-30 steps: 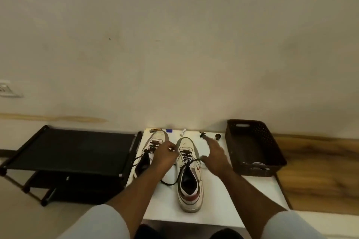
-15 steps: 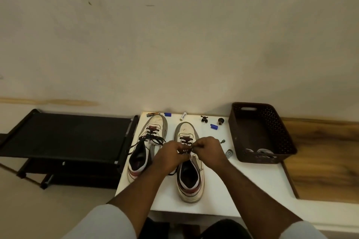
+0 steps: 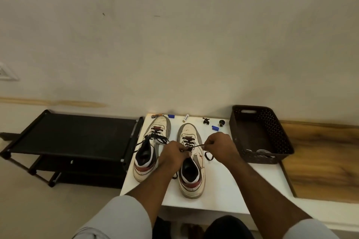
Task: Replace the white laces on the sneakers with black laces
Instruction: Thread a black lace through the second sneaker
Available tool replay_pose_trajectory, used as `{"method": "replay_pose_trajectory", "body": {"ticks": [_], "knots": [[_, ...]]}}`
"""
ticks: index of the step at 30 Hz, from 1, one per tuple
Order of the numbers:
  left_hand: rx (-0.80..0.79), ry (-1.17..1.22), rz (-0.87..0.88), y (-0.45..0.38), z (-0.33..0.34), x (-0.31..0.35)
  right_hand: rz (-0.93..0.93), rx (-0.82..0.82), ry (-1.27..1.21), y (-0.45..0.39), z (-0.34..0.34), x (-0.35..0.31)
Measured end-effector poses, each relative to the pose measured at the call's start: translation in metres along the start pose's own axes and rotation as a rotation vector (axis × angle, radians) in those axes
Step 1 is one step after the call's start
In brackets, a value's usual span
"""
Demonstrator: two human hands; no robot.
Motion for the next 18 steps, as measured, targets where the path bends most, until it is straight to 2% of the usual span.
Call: {"method": "replay_pose_trajectory", "body": {"ticks": [3, 7, 10, 14, 18], "knots": [[0.014, -0.005, -0.071, 0.003, -0.001, -0.002, 0.013, -0.008, 0.080, 0.008, -0.011, 0.000], [0.019, -0.103, -0.070, 0.004, -0.026, 0.010, 0.017, -0.017, -0.415, 0.018, -0.038, -0.025], [0.123, -0.061, -0.034, 0.002, -0.071, 0.035, 0.002, -0.046, -0.683, 0.027, -0.060, -0.059], [0.266, 0.170, 0.077, 0.016, -0.141, 0.094, -0.090, -0.097, -0.868, 0.044, -0.091, -0.115], [0.365, 0.158, 0.241, 0.037, -0.202, 0.148, -0.156, -0.186, -1.078, 0.069, -0.120, -0.167]]}}
Point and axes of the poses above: each hand's wrist, its own y-axis away from the middle knuckle, its own z-axis out of the palm, x = y × z, the point moved 8 cm from there along -y, towards the middle knuckle, and after that the axes turned 12 degrees about -y, right-handed, at the moved point
